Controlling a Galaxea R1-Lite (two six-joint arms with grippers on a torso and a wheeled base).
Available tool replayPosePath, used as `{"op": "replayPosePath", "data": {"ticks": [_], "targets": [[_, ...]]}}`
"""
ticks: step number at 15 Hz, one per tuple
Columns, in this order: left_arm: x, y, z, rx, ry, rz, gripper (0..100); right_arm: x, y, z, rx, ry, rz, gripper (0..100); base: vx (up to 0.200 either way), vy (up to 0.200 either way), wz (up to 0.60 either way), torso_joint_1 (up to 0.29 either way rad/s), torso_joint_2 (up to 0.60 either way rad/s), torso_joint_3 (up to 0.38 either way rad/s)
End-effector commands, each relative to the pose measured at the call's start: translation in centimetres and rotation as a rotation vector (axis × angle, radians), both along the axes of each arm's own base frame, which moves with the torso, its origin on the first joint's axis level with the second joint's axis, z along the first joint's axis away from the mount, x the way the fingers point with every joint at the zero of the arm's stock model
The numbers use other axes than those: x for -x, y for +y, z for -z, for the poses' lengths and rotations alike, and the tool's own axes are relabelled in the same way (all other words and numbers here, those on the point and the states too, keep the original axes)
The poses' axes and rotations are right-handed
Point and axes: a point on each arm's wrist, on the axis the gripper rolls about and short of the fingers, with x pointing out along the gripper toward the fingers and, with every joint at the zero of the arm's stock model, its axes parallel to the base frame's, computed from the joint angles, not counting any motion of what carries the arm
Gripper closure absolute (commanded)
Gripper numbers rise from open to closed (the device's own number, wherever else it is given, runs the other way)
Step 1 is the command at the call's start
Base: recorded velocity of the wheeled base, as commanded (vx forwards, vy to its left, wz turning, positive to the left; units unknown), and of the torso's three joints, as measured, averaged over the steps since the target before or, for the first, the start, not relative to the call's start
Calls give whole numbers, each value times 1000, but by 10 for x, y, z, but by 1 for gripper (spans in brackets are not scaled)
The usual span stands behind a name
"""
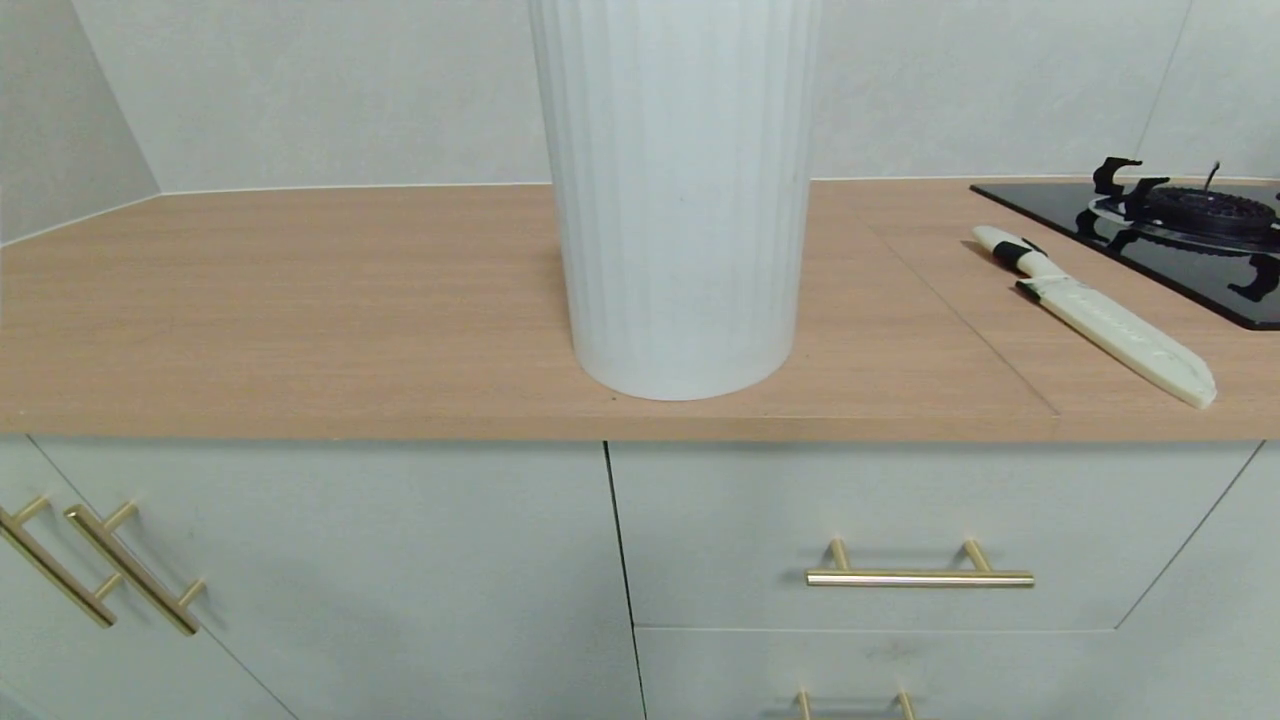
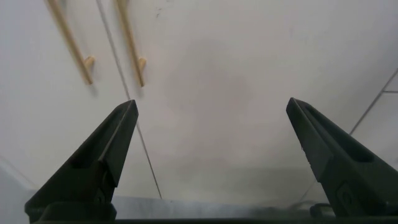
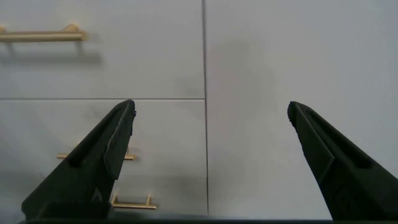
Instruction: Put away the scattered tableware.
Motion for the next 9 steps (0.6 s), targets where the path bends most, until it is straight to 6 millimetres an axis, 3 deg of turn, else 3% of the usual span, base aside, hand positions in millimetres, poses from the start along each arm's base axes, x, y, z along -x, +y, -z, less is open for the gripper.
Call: {"op": "replayPosePath", "data": {"ticks": [1, 9], "targets": [[0, 0, 0, 0, 0, 0, 0, 0, 0, 0, -1, 1, 0, 0, 0, 0, 0, 0, 0, 0], [0, 0, 0, 0, 0, 0, 0, 0, 0, 0, 4, 2, -2, 0, 0, 0, 0, 0, 0, 0]]}}
